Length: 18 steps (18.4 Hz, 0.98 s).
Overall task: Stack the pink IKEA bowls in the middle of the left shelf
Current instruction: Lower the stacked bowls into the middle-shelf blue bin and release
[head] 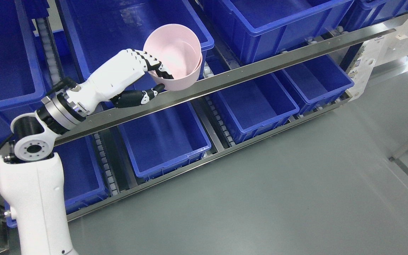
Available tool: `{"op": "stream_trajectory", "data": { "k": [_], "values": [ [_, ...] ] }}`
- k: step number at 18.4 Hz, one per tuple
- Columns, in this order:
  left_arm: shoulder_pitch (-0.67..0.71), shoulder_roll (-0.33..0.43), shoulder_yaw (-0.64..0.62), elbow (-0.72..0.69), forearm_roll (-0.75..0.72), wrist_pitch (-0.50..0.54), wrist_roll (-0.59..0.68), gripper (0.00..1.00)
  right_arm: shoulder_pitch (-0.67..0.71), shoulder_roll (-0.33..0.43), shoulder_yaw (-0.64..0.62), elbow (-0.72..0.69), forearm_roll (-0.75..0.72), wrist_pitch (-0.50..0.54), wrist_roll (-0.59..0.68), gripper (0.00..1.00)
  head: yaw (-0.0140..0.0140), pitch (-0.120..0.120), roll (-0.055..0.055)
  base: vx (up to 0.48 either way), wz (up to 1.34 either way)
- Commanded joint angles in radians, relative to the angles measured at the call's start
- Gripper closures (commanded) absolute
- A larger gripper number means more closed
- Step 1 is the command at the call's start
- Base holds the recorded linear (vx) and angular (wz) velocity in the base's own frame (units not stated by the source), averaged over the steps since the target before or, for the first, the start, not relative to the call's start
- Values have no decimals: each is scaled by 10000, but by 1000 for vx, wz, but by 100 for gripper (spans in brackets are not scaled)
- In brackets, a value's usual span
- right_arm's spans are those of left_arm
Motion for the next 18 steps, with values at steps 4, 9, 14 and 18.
{"op": "stream_trajectory", "data": {
  "k": [4,9,14,18],
  "values": [
    [-2268,1417,1,4346,-2355,126,1680,97,291,-175,-108,-337,0,-3,4,0,0,-3,0,21,120],
    [-3632,1509,-1331,6477,-2664,646,2756,97,291,-175,-108,-337,0,-3,4,0,0,-3,0,48,269],
    [-4155,1326,-2590,8044,-2726,1016,3324,97,291,-175,-107,-337,0,-3,4,0,0,-4,0,50,236],
    [-4722,605,-3036,8672,-2710,1032,3324,96,291,-175,-107,-337,0,12,4,0,0,-3,0,5,8]
  ]
}}
